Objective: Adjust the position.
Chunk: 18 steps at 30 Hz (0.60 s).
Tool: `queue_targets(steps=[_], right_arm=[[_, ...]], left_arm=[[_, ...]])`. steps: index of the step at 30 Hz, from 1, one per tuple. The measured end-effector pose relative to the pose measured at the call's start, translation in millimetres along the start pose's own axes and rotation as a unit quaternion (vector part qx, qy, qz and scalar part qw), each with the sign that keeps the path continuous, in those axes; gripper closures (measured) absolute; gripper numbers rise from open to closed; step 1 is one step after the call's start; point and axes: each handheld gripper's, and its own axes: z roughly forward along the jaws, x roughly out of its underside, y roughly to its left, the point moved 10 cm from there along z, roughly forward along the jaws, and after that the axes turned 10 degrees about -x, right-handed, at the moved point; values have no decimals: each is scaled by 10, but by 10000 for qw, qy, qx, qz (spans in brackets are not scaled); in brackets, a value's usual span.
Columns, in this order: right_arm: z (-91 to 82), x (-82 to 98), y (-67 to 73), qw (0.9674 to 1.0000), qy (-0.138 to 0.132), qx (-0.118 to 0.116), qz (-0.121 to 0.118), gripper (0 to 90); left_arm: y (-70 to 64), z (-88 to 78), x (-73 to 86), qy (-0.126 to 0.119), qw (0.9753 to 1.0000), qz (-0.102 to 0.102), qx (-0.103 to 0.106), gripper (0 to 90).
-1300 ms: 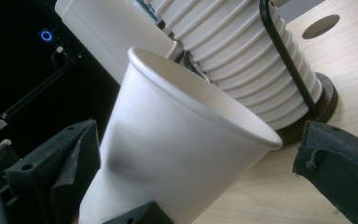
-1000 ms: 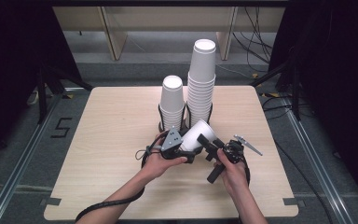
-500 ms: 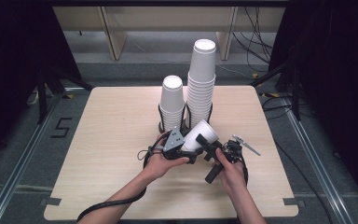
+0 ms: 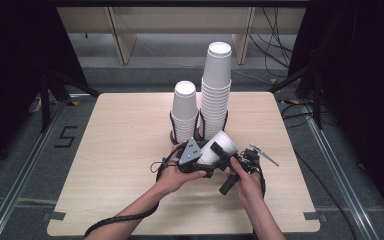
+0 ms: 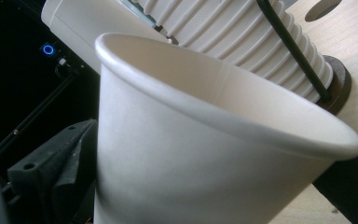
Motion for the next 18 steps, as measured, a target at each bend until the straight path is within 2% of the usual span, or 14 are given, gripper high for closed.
queue_targets(steps=[2,3,4,5,6,10,13,15,16,17,18], right_arm=[[0,-3,7,10000,-3,-38,-13,44],[0,-6,-15,9999,9,9,-128,53],[2,-5,-2,10000,-10,-11,-28,60],[3,-8,-18,9999,-1,-2,-123,74],[4,-1,-6,10000,0,-9,-22,86],[4,4,-20,10000,-32,32,27,131],[-1,-9,-53,9998,-5,50,-194,141],[-1,-8,-46,9997,6,39,-226,145],[-3,0,-34,9998,44,16,-205,147],[0,7,-16,10000,38,7,-74,148],[0,8,-16,9999,53,6,-101,149]], left_arm=[[-4,3,2,6,10000,7,10,195],[-4,5,4,6,10000,14,13,196],[-1,6,7,10,10000,25,8,196],[0,8,11,14,10000,29,12,198],[0,9,15,16,10000,32,13,199],[-2,8,16,4,10000,35,6,209],[1,3,19,12,10000,54,10,211],[3,-1,20,19,10000,52,11,211],[5,-4,20,23,10000,60,10,211],[6,-5,22,30,10000,62,7,211],[8,-6,23,39,10000,69,7,210]])
